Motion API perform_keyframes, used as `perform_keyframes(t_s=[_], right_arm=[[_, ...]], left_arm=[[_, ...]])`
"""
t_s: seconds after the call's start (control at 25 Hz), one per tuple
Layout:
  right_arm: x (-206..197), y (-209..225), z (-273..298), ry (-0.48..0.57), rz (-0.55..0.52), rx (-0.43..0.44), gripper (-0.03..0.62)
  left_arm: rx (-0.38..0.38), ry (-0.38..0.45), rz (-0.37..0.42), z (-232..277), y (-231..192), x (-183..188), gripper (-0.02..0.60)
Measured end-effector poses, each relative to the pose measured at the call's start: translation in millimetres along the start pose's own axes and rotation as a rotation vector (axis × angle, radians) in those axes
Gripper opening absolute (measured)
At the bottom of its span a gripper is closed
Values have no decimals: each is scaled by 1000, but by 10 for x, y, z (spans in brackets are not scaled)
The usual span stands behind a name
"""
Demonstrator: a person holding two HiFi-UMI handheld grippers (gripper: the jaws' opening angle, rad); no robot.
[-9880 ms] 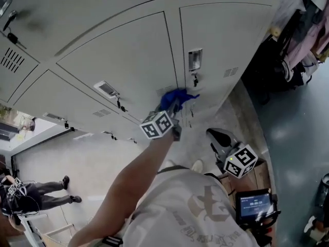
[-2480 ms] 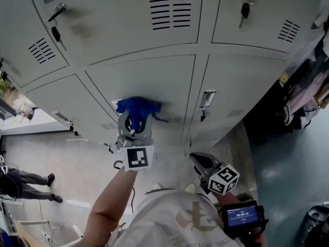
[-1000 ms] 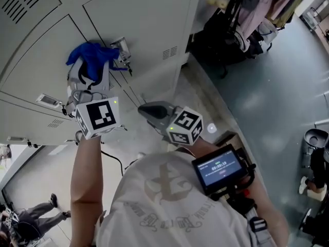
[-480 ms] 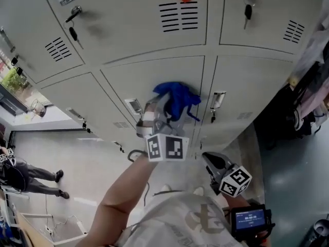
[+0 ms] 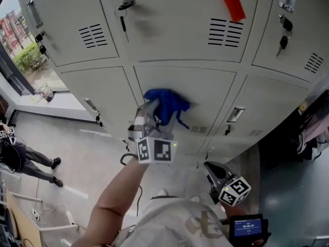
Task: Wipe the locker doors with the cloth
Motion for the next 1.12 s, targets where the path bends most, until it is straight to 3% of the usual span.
perform_keyframes(t_s=[0.64,0.88,1.12], right_arm=[[0,-157,198,-28,-19,34,3],[-17,-175,226,-24,-25,29,3],[0,-168,233,-9,-23,24,3]], left_arm=[[166,9,-182,-415,-531,-495,146],[192,29,-52,-414,-652,-299,146],[166,51,12,-310,-581,-93,141]])
Point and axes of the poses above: the fingertips, and each gripper's own axes: z forward along the fingers, y to its right, x out of its top, the point moved 7 cm from there along -z, backward along the fingers, and after that the axes turned 10 degrees about -x, right-handed, at the moved point
